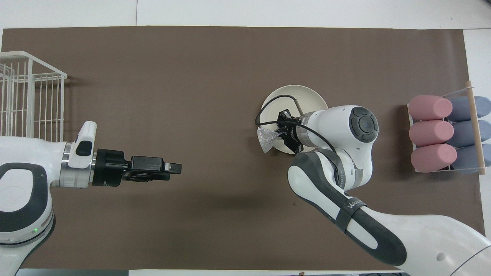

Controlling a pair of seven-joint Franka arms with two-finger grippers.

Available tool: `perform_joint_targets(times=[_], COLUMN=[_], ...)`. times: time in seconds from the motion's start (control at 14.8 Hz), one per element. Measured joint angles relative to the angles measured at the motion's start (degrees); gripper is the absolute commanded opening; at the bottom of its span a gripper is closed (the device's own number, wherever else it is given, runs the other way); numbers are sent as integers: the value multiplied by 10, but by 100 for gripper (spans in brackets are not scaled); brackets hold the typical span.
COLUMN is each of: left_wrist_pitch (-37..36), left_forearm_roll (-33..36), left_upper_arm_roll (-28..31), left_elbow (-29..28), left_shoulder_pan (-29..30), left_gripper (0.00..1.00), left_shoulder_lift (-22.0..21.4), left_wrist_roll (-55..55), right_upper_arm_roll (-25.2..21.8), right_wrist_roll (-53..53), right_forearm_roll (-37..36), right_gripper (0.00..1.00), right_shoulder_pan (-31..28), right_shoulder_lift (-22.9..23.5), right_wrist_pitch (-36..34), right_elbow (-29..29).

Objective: Wipe plate with sponge
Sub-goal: 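Rub the scrubber around the plate surface with the right gripper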

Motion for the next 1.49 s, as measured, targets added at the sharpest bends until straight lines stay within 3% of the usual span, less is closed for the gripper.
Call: perform_joint_targets(times=[0.2, 0.75, 1.02, 1.29, 1.49], left_wrist_pitch=[8, 35, 50, 53, 53], left_forearm_roll=[115, 409, 437, 438, 438], left_upper_arm_roll=[1, 1, 2, 1, 0], left_elbow=[5, 30, 45, 48, 58], left_shoulder_pan=[15, 39, 67, 74, 74], left_gripper=[100, 100, 100, 100, 100], left_shoulder_lift=[0, 0, 0, 1, 1], left_wrist_roll=[-22, -83, -90, -90, -90], right_upper_arm_roll=[-1, -1, 0, 1, 0], right_wrist_roll=[-30, -167, -172, -94, -87], right_forearm_roll=[0, 0, 0, 0, 0], right_gripper=[0, 0, 0, 0, 0], right_shoulder_pan=[-8, -74, -72, -19, -14], right_shoulder_lift=[22, 24, 24, 32, 35], right_wrist_pitch=[25, 30, 30, 67, 76], right_elbow=[0, 1, 1, -1, 0])
